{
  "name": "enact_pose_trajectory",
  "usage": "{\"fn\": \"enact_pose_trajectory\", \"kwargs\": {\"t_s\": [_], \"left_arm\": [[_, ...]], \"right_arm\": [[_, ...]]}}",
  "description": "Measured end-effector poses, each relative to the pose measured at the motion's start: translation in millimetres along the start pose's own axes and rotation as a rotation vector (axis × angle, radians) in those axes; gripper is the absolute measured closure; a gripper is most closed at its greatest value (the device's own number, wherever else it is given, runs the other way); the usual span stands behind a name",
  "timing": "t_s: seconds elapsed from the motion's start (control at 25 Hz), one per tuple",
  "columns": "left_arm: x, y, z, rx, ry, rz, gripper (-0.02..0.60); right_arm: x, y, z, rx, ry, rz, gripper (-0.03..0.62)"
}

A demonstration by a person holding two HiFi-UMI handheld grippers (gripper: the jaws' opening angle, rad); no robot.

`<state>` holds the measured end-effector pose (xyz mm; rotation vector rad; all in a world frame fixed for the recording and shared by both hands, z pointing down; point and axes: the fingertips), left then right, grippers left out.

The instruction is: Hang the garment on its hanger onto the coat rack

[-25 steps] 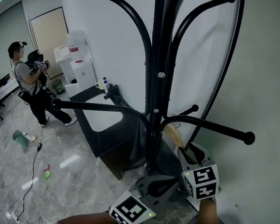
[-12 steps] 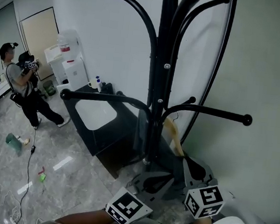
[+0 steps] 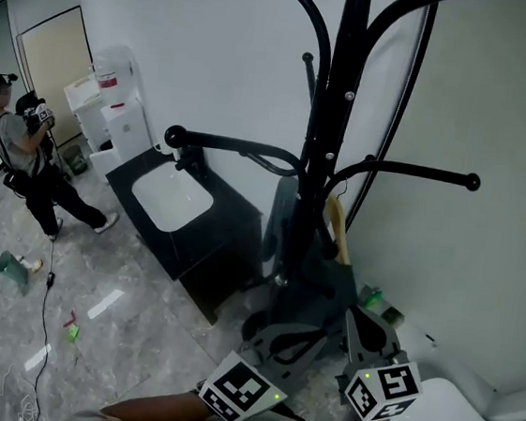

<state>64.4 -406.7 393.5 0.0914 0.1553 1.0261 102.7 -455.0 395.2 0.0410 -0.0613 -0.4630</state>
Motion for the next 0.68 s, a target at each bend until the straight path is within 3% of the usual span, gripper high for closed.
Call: {"fn": "enact_pose_trajectory", "kwargs": {"t_s": [0.28, 0.68], "left_arm": [[11.3, 29.8, 1.9, 0.007, 0.025, 0.024, 0.577], [15.7, 36.9, -2.0, 0.017, 0.024, 0.04, 0.577]], "right_arm": [[-23.9, 22.2, 1.9, 0.008, 0.003, 0.05, 0.58], [-31.2, 25.9, -1.2, 0.013, 0.011, 0.057, 0.58]]}}
Point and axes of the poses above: the fingertips, and each gripper's own axes: y backward along the fingers, x to its right, z out of its underside, and after that the axes turned 14 degrees about x, right-handed
